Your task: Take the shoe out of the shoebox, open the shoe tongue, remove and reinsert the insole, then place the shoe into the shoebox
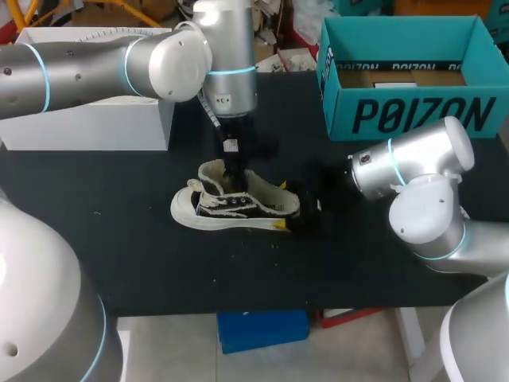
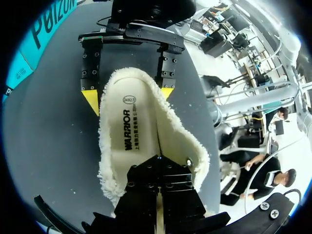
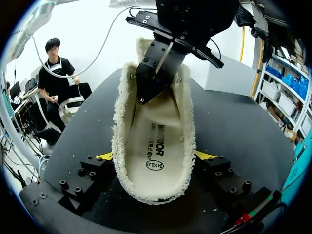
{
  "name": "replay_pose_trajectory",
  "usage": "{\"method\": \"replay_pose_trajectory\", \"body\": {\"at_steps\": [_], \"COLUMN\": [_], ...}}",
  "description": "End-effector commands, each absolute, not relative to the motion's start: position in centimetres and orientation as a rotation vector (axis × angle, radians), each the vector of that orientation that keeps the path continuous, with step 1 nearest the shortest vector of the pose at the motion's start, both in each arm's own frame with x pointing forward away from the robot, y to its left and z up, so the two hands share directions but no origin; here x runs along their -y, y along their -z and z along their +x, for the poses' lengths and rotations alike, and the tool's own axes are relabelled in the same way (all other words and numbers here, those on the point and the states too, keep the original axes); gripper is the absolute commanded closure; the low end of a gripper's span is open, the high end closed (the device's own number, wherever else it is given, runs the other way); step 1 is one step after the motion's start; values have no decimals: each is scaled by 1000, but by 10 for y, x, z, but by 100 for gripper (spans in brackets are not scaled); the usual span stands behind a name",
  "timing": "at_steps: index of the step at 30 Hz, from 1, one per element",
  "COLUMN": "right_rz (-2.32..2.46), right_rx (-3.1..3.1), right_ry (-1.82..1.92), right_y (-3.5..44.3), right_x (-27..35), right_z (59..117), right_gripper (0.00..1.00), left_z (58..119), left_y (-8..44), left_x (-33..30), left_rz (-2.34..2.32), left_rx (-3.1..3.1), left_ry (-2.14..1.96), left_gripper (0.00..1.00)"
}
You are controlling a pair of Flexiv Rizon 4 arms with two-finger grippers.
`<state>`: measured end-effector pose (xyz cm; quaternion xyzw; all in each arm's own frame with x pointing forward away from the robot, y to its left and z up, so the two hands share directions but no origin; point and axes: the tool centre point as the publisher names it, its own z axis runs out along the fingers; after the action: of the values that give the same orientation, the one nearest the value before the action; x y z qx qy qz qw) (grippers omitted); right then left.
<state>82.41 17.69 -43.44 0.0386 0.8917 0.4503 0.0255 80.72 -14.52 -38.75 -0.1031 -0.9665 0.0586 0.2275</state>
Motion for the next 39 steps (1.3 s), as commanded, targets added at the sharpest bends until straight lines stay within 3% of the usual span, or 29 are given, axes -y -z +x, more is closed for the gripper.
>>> {"method": "replay_pose_trajectory", "body": {"at_steps": [1,32,34,39], "right_rz": [122,122,122,122], "right_rx": [-2756,-2756,-2756,-2756], "right_ry": [-1391,-1391,-1391,-1391], "right_y": [438,438,438,438], "right_x": [-177,-177,-177,-177], "right_z": [825,825,825,825], "right_gripper": [100,100,100,100], "left_z": [804,792,792,793], "left_y": [394,417,415,411], "left_x": [149,150,149,148], "left_rz": [-282,-225,-222,-213], "left_rx": [2666,2711,2715,2735], "left_ry": [-155,-141,-154,-192], "left_gripper": [100,100,69,63]}}
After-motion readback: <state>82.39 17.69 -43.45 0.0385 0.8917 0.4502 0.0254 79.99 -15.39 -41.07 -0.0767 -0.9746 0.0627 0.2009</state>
